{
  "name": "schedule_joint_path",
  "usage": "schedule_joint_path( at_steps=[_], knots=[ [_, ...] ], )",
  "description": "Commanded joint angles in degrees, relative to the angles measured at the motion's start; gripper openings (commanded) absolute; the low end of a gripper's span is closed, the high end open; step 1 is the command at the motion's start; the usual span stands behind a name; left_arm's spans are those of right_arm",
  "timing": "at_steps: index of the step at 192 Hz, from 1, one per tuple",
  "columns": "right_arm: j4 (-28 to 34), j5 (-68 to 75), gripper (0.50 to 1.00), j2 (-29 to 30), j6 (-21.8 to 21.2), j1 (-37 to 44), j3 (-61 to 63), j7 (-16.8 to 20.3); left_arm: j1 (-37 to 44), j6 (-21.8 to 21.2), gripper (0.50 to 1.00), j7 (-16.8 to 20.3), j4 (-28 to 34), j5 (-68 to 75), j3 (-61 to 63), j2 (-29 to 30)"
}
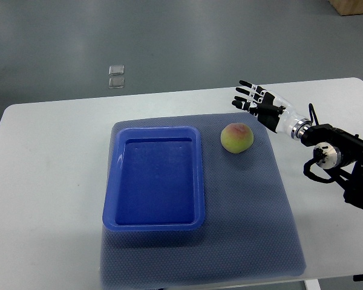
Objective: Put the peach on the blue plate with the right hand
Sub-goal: 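Move the right hand toward the peach beside the blue tray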
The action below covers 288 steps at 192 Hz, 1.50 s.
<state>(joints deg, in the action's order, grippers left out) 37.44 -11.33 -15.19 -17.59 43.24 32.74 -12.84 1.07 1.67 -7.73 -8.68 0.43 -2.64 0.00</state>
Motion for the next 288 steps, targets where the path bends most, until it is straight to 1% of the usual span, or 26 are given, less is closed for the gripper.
schedule_joint_path(
  at_steps=[1, 86, 118, 202, 276, 277, 288],
  knots=[
    [0.00, -0.01, 0.930, 0.07, 0.10, -0.09, 0.04, 0.00, -0.01, -0.08, 1.000, 0.00, -0.02, 0.01, 0.00, 0.00],
    [0.00, -0.27, 0.930, -0.11, 0.10, 0.00, -0.14, 0.09, 0.34, 0.00, 1.000, -0.53, -0.10, -0.25, 0.35, 0.00],
    [0.35, -6.95, 0.930, -0.72, 0.10, 0.35, 0.13, 0.00, 0.34, 0.00, 1.000, -0.44, 0.25, -0.17, 0.35, 0.00],
    [0.70, -12.05, 0.930, -1.07, -1.22, 0.97, -0.05, 0.00, 0.16, -0.26, 1.000, -0.44, 0.69, -0.17, 0.44, 0.00],
    [0.79, -21.80, 0.930, -1.25, -1.40, 2.64, -0.14, 0.00, 0.16, -0.26, 1.000, -0.44, 0.69, -0.17, 0.53, 0.00],
    [0.79, -23.72, 0.930, -1.68, -1.83, 3.16, -0.14, 0.00, 0.16, -0.26, 1.000, -0.44, 0.69, -0.17, 0.53, 0.00],
    [0.88, -25.49, 0.930, -2.39, -3.07, 3.60, -0.05, 0.00, 0.16, -0.26, 1.000, -0.44, 0.69, -0.17, 0.53, 0.00]
  ],
)
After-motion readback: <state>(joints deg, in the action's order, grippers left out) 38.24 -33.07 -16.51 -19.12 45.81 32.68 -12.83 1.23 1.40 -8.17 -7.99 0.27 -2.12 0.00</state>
